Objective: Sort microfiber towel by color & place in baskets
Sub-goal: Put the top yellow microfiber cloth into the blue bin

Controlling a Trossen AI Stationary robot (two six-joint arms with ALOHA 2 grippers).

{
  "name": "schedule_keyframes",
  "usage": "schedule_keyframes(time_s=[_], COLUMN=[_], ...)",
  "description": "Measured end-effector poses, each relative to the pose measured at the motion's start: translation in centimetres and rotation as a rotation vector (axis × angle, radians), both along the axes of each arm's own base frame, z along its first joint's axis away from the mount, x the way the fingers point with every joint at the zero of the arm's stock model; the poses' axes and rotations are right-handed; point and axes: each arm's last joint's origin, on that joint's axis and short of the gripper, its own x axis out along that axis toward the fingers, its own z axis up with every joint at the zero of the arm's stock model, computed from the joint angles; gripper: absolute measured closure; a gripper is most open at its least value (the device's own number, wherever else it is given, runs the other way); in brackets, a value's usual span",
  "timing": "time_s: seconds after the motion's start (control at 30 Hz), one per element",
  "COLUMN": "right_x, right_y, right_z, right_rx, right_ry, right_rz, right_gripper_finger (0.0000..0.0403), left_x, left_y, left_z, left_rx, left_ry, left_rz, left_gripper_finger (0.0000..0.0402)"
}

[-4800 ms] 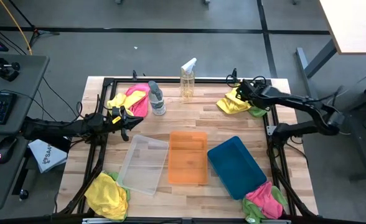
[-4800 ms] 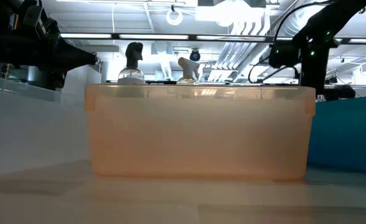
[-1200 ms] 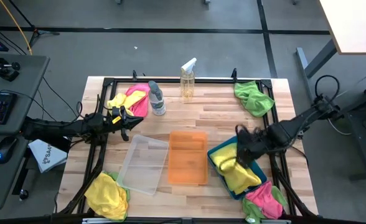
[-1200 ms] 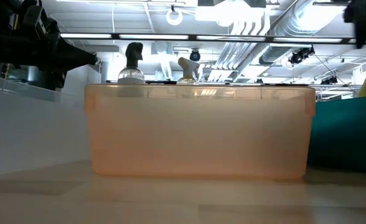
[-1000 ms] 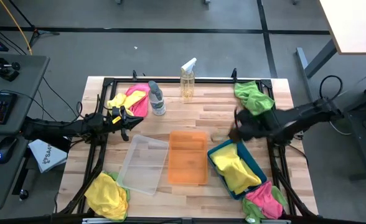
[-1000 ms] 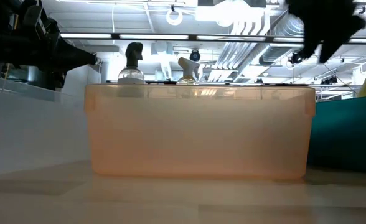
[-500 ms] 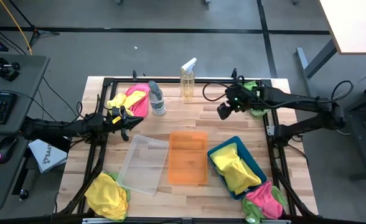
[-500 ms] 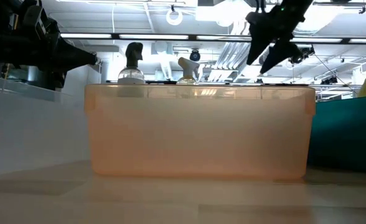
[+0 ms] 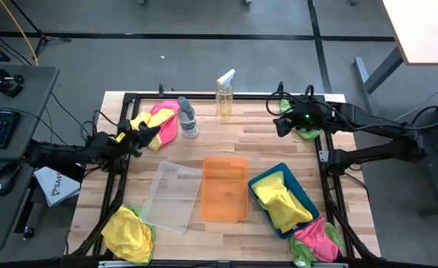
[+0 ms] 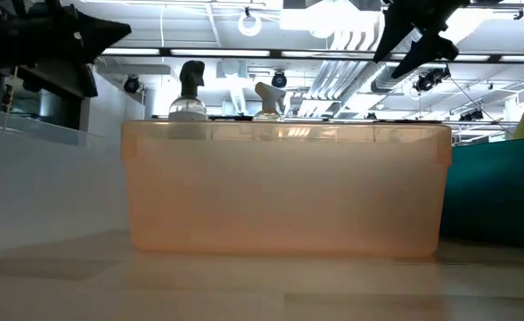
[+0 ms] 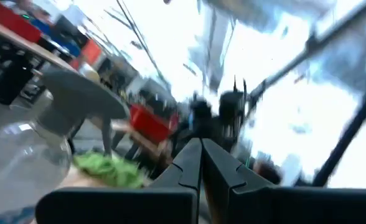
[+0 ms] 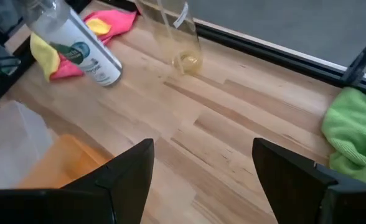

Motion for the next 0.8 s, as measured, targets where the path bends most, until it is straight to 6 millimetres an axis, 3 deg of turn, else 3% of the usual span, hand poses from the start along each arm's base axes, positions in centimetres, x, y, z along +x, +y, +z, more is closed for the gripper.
schedule_keyframes(time_s=[0.2, 0.3, 0.43, 0.5, 0.63, 0.73, 0.8], right_x=[-0.2, 0.0, 0.2, 0.3, 0.4, 0.4, 0.5], right_y=[0.0, -0.1, -0.1, -0.1, -0.2, -0.2, -0.3], right_z=[0.1, 0.0, -0.2, -0.2, -0.3, -0.3, -0.4], right_rx=[0.001, -0.015, -0.023, -0.024, -0.025, -0.042, -0.056], right_ry=[-0.013, 0.003, 0.019, 0.023, 0.029, 0.044, 0.053], right_rz=[-0.019, -0.022, -0.017, -0.017, -0.016, -0.006, -0.014], right_gripper_finger=[0.0135, 0.0135, 0.0135, 0.0135, 0.0135, 0.0135, 0.0135], left_x=[-0.2, -0.5, 0.1, 0.9, 1.6, 0.9, 0.7], left_y=[0.1, 0.6, 0.9, 1.1, 2.2, 3.1, 3.7], left_z=[0.4, 0.7, 3.5, 5.7, 9.7, 10.4, 9.8], left_rx=[-0.193, -0.279, -0.274, -0.248, -0.199, -0.29, -0.388], left_ry=[-0.125, -0.192, -0.11, 0.079, 0.649, 1.117, 1.348], left_rz=[-0.055, 0.09, 0.096, 0.101, 0.178, 0.285, 0.337], left_gripper_finger=[0.0401, 0.0401, 0.0389, 0.0373, 0.0325, 0.0288, 0.0266])
